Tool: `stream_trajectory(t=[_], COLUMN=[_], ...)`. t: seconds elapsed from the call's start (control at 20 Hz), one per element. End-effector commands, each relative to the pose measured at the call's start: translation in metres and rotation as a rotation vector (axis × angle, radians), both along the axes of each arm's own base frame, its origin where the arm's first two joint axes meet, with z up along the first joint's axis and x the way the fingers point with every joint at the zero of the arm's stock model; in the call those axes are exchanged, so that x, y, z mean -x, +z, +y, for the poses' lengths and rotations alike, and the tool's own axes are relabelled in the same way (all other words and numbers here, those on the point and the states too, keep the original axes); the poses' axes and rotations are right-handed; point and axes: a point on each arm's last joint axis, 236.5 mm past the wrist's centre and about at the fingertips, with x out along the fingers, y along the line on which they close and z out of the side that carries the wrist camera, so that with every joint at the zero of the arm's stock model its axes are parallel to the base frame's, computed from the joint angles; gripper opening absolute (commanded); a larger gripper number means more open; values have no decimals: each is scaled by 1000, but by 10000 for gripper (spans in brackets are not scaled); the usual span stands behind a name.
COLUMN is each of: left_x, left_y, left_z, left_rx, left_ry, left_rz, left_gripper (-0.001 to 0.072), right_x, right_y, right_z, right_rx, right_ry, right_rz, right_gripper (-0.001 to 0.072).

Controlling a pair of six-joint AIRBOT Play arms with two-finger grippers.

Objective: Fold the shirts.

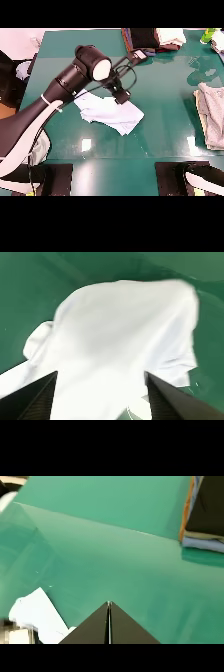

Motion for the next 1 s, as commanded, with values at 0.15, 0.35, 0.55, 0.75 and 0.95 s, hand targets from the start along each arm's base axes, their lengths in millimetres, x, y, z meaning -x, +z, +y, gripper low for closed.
stream_trajectory(t=[0.15, 0.35, 0.55, 0.75, 0.95], left_x=[-88, -102, -87, -74, -68], left_y=[-12, -55, -130, -176, -198], left_z=[174, 259, 273, 247, 229], left_rx=[-41, -49, -63, 41, 83], left_ry=[492, 731, 789, 822, 832], left_rz=[135, 241, 331, 438, 534], left_gripper=[645, 645, 645, 645, 644], right_x=[0, 0, -2, -7, -9], right_y=[-7, -9, -27, -58, -80], right_z=[-4, -4, -3, -2, 0], right_rx=[27, 28, 37, 49, 59], right_ry=[-10, -8, -8, -6, -4], right_rz=[22, 30, 72, 144, 194], right_gripper=[21, 21, 21, 21, 21])
